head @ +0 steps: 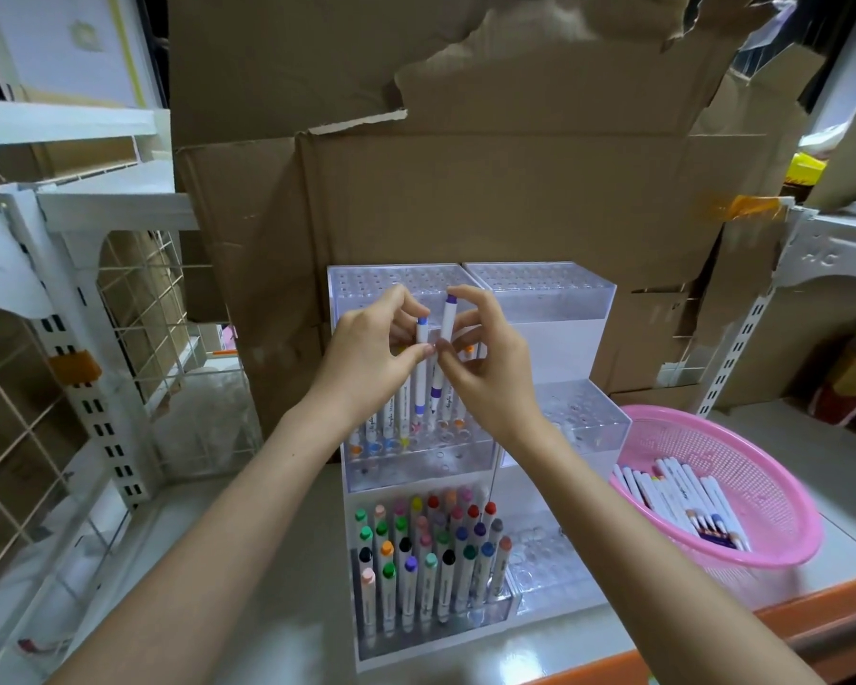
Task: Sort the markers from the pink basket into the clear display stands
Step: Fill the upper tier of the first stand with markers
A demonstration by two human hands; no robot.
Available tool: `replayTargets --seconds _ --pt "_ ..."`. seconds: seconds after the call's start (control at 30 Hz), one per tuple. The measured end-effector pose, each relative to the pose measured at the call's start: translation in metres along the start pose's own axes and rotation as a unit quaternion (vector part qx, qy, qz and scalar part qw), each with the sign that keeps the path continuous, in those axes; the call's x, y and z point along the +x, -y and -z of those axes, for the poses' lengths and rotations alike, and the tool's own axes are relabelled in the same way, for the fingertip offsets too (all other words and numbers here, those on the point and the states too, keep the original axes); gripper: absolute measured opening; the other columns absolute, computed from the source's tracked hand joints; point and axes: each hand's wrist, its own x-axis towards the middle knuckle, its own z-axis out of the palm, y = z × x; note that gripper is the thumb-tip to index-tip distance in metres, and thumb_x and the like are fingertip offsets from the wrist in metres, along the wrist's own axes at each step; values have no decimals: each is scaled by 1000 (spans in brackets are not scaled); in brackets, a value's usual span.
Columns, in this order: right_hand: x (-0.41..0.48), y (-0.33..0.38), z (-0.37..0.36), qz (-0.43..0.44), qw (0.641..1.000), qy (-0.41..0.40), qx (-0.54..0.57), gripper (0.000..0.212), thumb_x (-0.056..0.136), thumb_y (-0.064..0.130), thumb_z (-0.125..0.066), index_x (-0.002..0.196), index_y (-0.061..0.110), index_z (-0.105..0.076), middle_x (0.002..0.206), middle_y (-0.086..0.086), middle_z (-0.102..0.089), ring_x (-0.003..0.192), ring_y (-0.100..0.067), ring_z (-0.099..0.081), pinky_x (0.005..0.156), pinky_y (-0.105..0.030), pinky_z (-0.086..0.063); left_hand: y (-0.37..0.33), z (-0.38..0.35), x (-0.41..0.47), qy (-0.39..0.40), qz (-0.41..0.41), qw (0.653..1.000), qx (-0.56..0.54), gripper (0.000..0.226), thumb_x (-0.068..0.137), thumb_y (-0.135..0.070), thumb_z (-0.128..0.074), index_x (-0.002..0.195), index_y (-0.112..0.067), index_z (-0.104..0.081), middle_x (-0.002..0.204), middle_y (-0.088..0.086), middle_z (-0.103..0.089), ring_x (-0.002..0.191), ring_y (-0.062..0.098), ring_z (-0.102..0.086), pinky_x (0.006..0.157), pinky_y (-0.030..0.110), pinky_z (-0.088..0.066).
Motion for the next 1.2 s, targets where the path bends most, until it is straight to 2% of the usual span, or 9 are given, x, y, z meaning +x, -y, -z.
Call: replayTargets --seconds 0.23,0.5,0.7,0.87,0.97,1.2 --pt "-2 2 2 -3 1000 3 5 42 85 0 -65 121 14 -51 82 -4 -57 67 -8 -56 52 -12 -42 -1 -1 -4 -8 -8 1000 26 26 78 -17 -77 94 -16 -57 82 -1 -67 79 11 -65 75 32 -57" --pt "-6 3 4 -13 1000 -5 6 41 85 1 -66 121 15 -52 80 4 -54 68 -11 -58 51 -9 -39 -1 -1 -4 2 0 999 46 24 79 -21 -77 92 -17 -57 81 -1 -66 77 14 -64 73 36 -56" --pt "-8 5 5 -12 1000 -7 0 42 85 1 -66 121 14 -52 83 -8 -56 69 -16 -59 50 -8 -38 5 -5 -10 -11 -24 998 57 21 77 -17 -78 90 -18 -61 86 -1 -65 81 12 -61 74 30 -55" --pt "-10 5 6 -10 1000 -6 -3 43 83 -4 -64 121 13 -52 84 -7 -57 69 -12 -58 51 -8 -38 10 -8 -11 -5 -58 993 103 21 73 -15 -80 84 -16 -62 83 -11 -53 82 8 -49 71 22 -42" --pt "-11 6 5 -15 1000 -7 1 43 84 -4 -64 121 15 -52 86 -9 -57 70 -11 -58 50 -9 -39 11 -9 -12 6 -65 991 120 21 73 -15 -80 84 -17 -62 83 -14 -52 86 9 -49 74 25 -42" --pt "-12 7 6 -13 1000 -11 12 42 84 -2 -64 121 15 -52 81 8 -54 68 -7 -58 51 -7 -38 12 -7 -18 6 -85 982 167 22 71 -18 -81 85 -17 -64 85 -14 -55 92 14 -53 79 29 -37"
